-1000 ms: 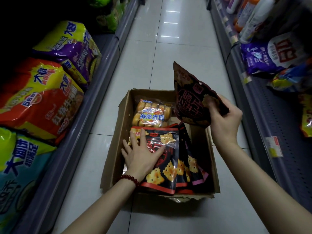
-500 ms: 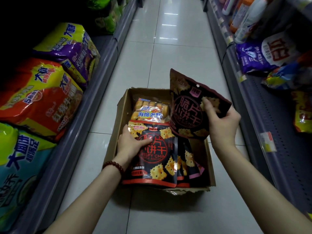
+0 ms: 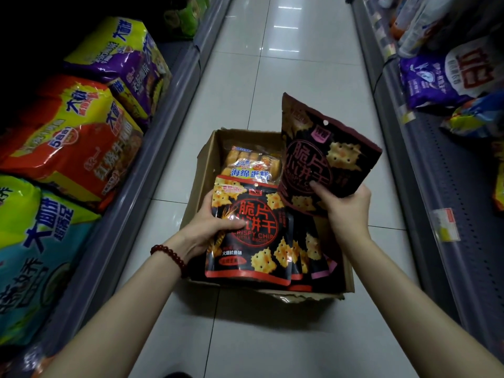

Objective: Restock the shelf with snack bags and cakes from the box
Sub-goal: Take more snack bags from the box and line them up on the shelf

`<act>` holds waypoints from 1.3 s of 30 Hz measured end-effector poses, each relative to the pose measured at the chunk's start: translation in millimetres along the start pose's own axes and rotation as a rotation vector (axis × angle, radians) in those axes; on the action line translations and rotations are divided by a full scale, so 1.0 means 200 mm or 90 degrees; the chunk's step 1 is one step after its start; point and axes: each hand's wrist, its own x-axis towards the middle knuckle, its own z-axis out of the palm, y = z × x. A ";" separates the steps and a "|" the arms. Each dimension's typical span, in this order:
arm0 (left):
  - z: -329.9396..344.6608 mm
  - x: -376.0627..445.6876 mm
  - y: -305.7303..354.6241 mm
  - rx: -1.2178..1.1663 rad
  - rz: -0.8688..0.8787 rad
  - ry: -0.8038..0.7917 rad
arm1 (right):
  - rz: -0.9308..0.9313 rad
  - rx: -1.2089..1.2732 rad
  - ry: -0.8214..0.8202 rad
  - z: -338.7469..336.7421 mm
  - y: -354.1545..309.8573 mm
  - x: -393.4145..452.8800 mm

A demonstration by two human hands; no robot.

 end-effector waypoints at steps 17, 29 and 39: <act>0.17 -0.73 1.08 -0.071 0.149 0.231 | 0.118 0.060 -0.154 -0.12 -1.23 0.12; 0.25 -1.83 2.12 -0.078 0.217 0.293 | 0.208 0.056 -0.436 -0.14 -2.62 0.09; 0.38 -2.63 2.55 -0.087 0.269 0.382 | 0.117 0.030 -0.617 -0.13 -3.46 -0.02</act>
